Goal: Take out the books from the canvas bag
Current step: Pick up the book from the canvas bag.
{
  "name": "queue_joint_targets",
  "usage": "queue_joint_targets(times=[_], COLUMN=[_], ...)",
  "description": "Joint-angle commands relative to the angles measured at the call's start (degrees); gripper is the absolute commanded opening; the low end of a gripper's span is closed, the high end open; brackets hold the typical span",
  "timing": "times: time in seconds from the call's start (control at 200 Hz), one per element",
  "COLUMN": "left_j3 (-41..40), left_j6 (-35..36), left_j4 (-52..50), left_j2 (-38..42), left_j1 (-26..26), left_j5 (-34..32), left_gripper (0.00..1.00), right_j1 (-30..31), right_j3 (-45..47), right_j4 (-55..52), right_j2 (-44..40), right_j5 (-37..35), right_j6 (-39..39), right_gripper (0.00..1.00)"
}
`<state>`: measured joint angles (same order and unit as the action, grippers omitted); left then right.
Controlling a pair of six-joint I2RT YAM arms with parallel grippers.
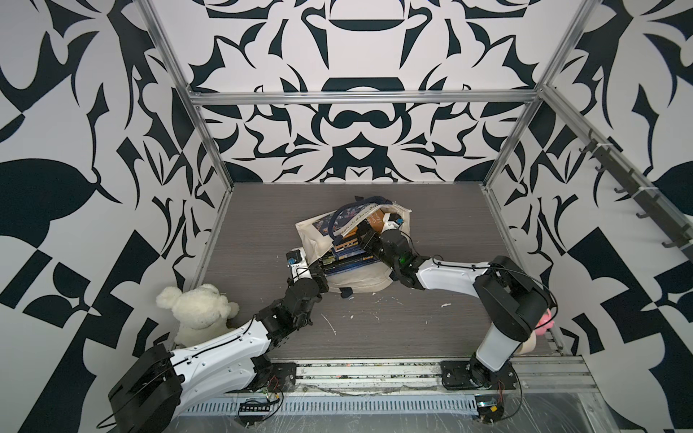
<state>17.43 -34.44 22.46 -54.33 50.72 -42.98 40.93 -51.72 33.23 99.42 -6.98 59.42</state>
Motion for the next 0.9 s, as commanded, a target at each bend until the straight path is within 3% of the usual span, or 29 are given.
queue_joint_targets(times=[0.0, 0.115, 0.275, 0.375, 0.515, 0.72, 0.895], left_j3=[-0.75, -0.71, -0.36, -0.30, 0.33, -0.17, -0.34], left_j6=[1.04, 1.16, 2.09, 2.09, 2.75, 3.11, 3.33], left_j4=[1.73, 1.89, 1.92, 2.32, 2.34, 3.07, 3.21], left_j2=[0.11, -0.72, -1.24, -2.05, -2.89, -2.28, -1.91], left_j1=[-0.01, -0.01, -0.01, -0.01, -0.01, -0.01, -0.01], left_j5=[-1.72, -1.55, -2.95, -2.56, -1.95, -1.12, -1.25], left_gripper=[0.00, 0.00, 0.00, 0.00, 0.00, 0.00, 0.00], right_j1=[-0.32, -0.32, -0.34, -0.22, -0.23, 0.19, 0.29], right_j3=[-4.08, -4.43, -4.54, -5.34, -7.51, -10.81, -11.89], right_j4=[5.86, 6.07, 6.23, 6.04, 5.79, 7.77, 6.22], right_j2=[0.03, 0.11, -0.30, -0.32, 1.88, 5.32, 6.63], right_j5=[2.10, 1.88, 2.11, 1.90, 2.78, 3.16, 3.61], right_j6=[0.02, 0.26, 1.06, 1.27, 2.39, 1.84, 2.27], right_gripper=[0.48, 0.36, 0.28, 0.29, 0.38, 0.41, 0.12])
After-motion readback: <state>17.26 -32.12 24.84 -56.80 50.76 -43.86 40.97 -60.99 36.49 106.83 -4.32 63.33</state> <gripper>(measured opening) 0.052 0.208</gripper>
